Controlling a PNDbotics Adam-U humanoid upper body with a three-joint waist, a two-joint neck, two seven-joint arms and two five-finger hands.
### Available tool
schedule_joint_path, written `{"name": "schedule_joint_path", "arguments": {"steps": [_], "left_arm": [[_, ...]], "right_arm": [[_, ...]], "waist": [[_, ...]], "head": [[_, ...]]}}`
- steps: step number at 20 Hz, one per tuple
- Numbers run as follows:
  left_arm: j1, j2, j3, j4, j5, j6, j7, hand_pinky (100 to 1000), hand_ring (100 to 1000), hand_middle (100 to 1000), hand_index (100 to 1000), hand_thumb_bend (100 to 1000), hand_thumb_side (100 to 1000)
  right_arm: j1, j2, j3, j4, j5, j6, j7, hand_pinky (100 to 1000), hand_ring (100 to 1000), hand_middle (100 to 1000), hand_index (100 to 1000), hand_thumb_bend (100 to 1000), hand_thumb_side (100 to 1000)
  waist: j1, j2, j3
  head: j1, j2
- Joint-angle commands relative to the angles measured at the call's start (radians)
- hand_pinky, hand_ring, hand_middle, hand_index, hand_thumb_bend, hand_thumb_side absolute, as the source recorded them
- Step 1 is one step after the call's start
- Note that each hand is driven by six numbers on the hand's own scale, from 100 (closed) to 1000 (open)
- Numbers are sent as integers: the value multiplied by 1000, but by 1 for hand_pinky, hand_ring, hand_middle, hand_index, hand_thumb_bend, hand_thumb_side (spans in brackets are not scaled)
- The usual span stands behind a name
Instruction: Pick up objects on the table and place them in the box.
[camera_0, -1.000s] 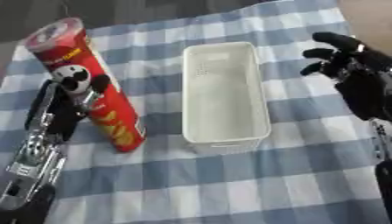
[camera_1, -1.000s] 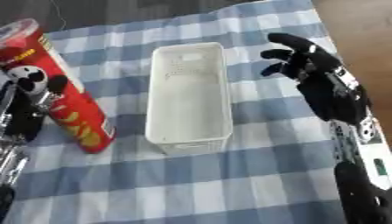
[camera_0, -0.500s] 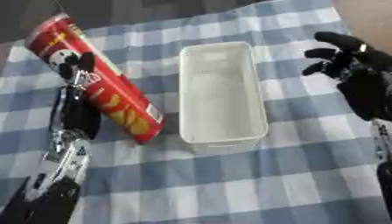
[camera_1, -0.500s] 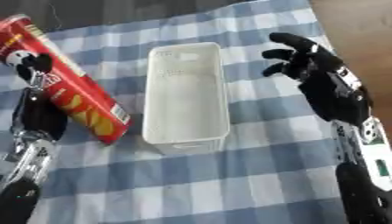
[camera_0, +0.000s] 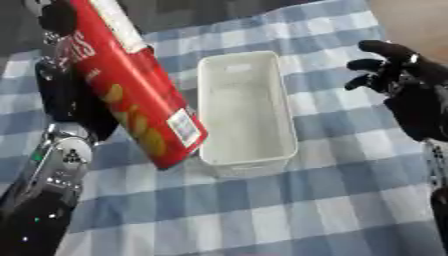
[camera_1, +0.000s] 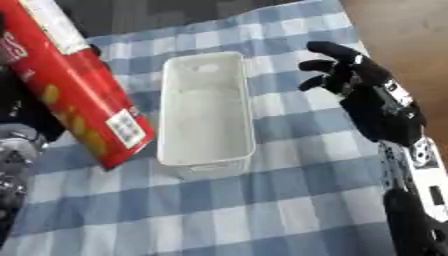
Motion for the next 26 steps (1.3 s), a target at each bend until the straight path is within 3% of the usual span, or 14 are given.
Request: {"name": "schedule_joint_path", "arguments": {"steps": [1, 6, 11, 16, 17, 18, 26], "left_arm": [[-40, 55, -7, -42, 90, 27, -29, 100, 129, 238, 387, 492, 430], [-85, 93, -22, -43, 65, 29, -90, 100, 100, 223, 401, 442, 433], [-99, 92, -30, -43, -11, -31, -167, 100, 100, 228, 417, 426, 429], [-113, 102, -20, -43, -110, -106, -216, 100, 100, 227, 428, 387, 431], [-116, 107, -22, -43, -120, -121, -229, 100, 100, 233, 428, 469, 481], [-120, 112, -25, -43, -121, -136, -241, 100, 100, 234, 435, 382, 448], [-159, 138, -28, -43, -71, -174, -298, 100, 100, 223, 427, 359, 474]], "right_arm": [[-4, 3, 2, -19, 2, -108, 116, 730, 856, 926, 921, 100, 1000], [0, 18, 10, -25, 0, -95, 116, 728, 855, 925, 921, 100, 1000], [-7, 29, 24, -32, -3, -85, 116, 727, 854, 925, 921, 100, 1000], [-37, 46, 56, -40, -8, -81, 116, 726, 854, 925, 920, 100, 1000], [-45, 48, 62, -41, -9, -81, 116, 726, 854, 925, 920, 100, 1000], [-51, 48, 67, -42, -9, -82, 116, 727, 854, 925, 921, 100, 1000], [-72, 36, 85, -37, 2, -94, 116, 729, 856, 927, 915, 100, 1000]], "waist": [[-4, -30, -4], [-3, -49, -22], [5, -56, -66], [14, -44, -143], [17, -40, -159], [21, -36, -174], [50, -18, -238]], "head": [[-16, -21], [-41, -22], [-51, -33], [-50, -46], [-47, -48], [-48, -49], [-48, -54]]}}
